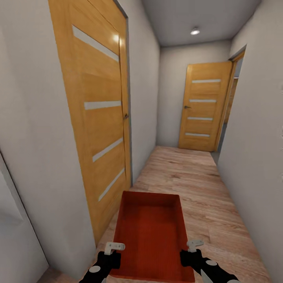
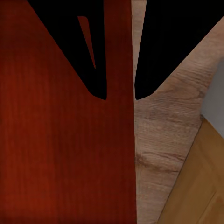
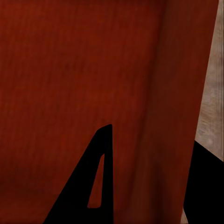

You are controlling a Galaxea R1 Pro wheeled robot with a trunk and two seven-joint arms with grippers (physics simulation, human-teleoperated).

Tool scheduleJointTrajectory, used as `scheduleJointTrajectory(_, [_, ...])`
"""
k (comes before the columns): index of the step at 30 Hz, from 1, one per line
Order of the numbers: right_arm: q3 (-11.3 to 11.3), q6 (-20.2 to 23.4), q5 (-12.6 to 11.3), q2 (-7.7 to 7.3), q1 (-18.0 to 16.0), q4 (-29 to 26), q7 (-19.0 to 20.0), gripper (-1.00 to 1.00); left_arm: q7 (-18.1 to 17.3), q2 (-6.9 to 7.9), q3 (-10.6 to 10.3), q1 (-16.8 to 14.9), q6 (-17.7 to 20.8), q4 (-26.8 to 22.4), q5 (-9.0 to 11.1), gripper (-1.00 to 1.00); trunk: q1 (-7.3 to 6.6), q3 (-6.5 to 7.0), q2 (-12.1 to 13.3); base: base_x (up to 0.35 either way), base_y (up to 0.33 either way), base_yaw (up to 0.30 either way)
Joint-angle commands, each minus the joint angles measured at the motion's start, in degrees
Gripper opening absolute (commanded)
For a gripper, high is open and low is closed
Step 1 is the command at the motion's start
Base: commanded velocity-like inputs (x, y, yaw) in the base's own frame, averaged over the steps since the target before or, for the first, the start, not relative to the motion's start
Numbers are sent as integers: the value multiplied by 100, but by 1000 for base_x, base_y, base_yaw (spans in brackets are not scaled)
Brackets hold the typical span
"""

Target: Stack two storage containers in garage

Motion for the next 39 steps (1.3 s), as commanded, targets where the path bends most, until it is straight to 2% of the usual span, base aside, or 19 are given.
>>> scheduleJointTrajectory(1, [32, -377, 9, -2, -7, -9, 3, -100, 95, 11, -17, -3, 28, -4, 66, -100, 3, 0, -3, 341, 0, -210])
scheduleJointTrajectory(18, [32, -381, 11, -2, -6, -9, 5, -100, 95, 11, -22, -3, 28, -7, 66, -100, 3, 108, -3, 341, 0, -208])
scheduleJointTrajectory(39, [32, -377, 11, -2, -6, -9, 2, -100, 95, 11, -24, -3, 28, 1, 66, -100, 3, 114, -3, 341, 0, -10])
